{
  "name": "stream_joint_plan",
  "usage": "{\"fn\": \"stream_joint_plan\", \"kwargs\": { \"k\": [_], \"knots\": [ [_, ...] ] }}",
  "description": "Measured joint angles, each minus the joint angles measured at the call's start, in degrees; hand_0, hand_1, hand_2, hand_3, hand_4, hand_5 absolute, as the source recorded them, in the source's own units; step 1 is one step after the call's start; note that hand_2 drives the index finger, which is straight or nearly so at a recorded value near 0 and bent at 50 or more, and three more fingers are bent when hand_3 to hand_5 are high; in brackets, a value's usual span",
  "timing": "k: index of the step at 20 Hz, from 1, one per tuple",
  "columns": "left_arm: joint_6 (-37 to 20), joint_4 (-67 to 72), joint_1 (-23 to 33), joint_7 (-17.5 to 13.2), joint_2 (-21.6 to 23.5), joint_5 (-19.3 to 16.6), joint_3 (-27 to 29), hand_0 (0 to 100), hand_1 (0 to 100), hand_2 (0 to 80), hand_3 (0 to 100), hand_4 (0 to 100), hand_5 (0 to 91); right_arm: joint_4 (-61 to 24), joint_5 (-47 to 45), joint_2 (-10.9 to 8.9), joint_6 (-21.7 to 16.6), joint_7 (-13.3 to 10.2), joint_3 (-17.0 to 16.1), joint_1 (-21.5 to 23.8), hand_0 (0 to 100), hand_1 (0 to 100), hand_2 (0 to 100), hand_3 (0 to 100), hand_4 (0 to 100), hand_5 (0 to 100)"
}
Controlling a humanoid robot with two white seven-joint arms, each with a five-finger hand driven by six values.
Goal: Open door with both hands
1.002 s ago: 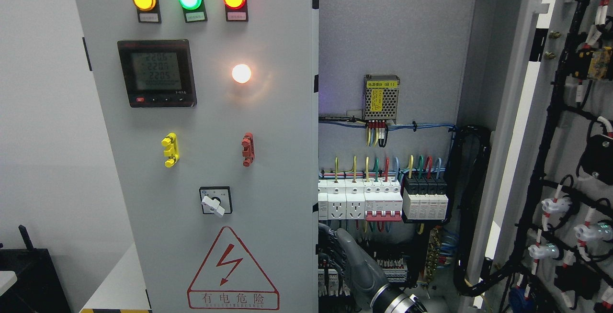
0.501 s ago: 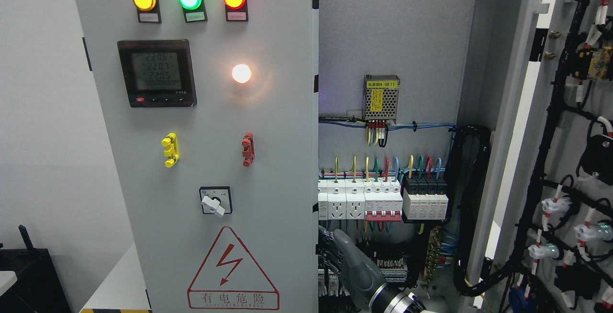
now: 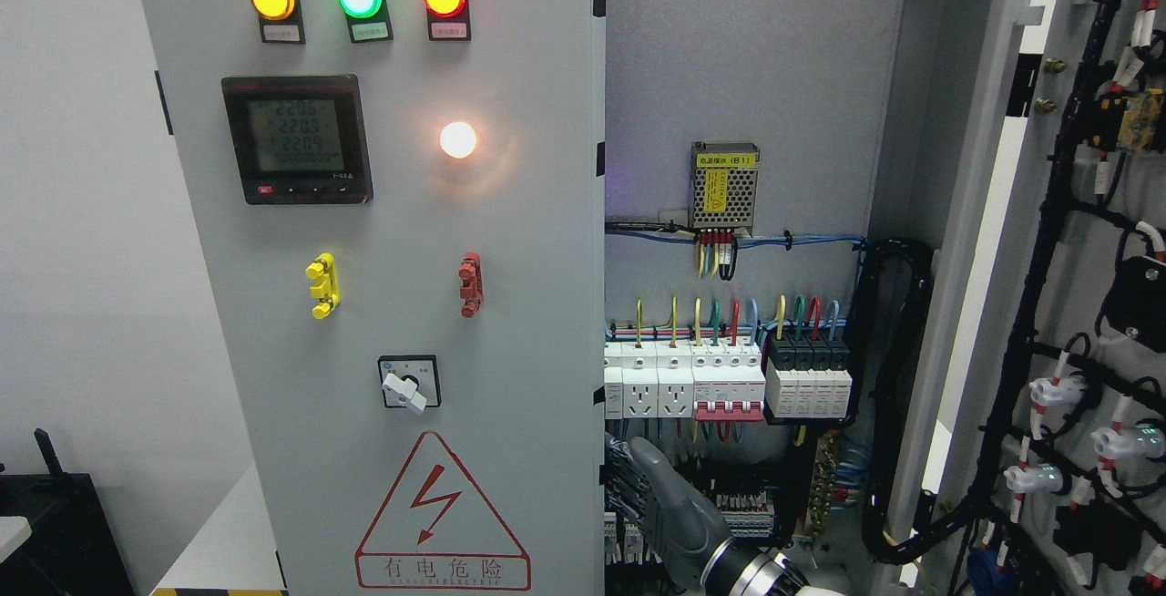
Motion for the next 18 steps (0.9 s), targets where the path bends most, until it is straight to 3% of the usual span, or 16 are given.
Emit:
{"fn": "stream_joint_plan", "kwargs": {
  "k": [13, 18],
  "knots": [
    [0.0, 0.0, 0.0, 0.1, 0.0, 0.0, 0.0, 0, 0, 0.0, 0, 3, 0.0, 0.2, -0.3, 0.12, 1.8, 0.3, -0.3, -0.6, 11, 0, 0, 0, 0, 0],
    [0.0, 0.0, 0.0, 0.2, 0.0, 0.0, 0.0, 0, 0, 0.0, 0, 3, 0.0, 0.2, -0.3, 0.2, 2.0, 1.7, -0.5, -0.6, 11, 0, 0, 0, 0, 0]
  ]
}}
